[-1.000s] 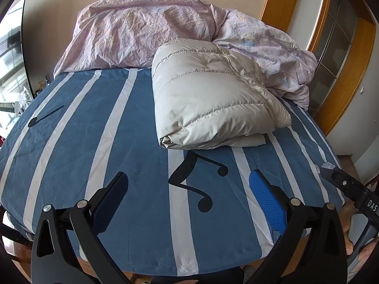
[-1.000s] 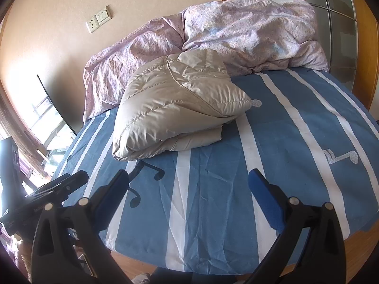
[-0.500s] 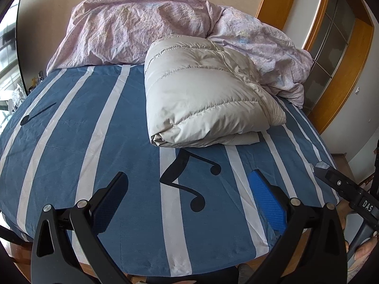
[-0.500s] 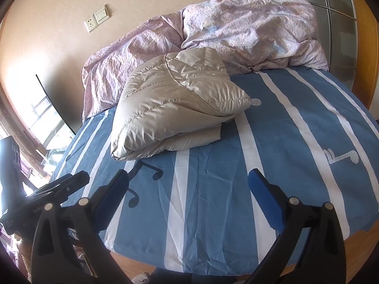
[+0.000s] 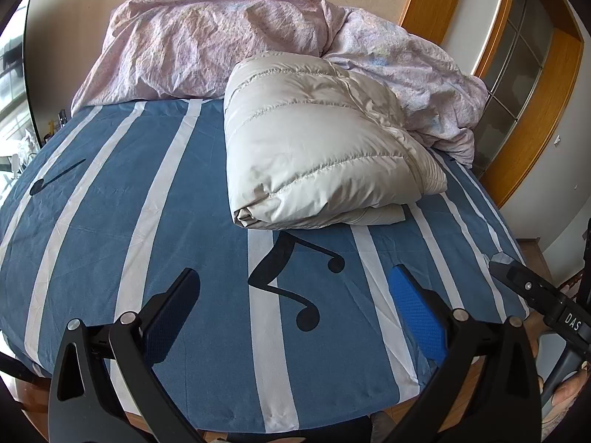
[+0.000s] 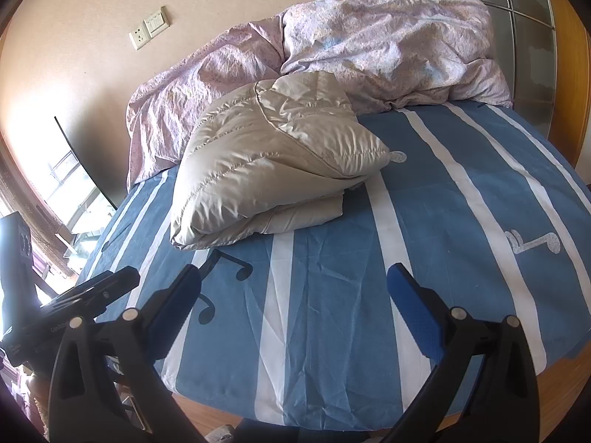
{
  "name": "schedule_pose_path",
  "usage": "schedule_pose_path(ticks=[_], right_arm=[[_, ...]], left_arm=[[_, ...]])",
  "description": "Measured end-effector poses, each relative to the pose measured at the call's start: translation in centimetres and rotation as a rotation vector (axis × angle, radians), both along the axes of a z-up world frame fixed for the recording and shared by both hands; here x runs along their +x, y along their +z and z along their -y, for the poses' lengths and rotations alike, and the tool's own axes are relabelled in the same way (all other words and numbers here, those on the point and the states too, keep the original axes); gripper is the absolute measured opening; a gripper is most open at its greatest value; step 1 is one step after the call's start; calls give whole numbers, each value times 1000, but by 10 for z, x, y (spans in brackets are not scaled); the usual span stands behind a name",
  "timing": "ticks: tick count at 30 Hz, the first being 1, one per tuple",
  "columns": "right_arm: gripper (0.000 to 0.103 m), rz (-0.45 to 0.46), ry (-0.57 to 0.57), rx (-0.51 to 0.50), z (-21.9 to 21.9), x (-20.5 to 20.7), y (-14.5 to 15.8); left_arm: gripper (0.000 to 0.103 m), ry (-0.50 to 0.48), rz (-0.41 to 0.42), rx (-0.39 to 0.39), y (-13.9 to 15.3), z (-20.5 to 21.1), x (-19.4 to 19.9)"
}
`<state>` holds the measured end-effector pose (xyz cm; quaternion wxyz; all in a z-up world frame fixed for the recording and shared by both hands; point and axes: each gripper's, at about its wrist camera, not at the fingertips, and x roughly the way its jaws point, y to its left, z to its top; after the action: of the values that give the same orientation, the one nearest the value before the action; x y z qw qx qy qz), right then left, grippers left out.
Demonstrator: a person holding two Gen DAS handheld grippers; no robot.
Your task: Fold large clothes
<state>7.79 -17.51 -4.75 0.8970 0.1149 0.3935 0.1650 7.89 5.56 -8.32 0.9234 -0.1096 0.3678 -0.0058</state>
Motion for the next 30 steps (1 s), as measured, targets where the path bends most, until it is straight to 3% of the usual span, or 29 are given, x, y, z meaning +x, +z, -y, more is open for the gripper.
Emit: schedule_pose_path(ticks=[30], right_arm=[[101,-5,-4,-1,0,0,-3]], left_arm=[[102,10,-1,12,-3,-1,3]])
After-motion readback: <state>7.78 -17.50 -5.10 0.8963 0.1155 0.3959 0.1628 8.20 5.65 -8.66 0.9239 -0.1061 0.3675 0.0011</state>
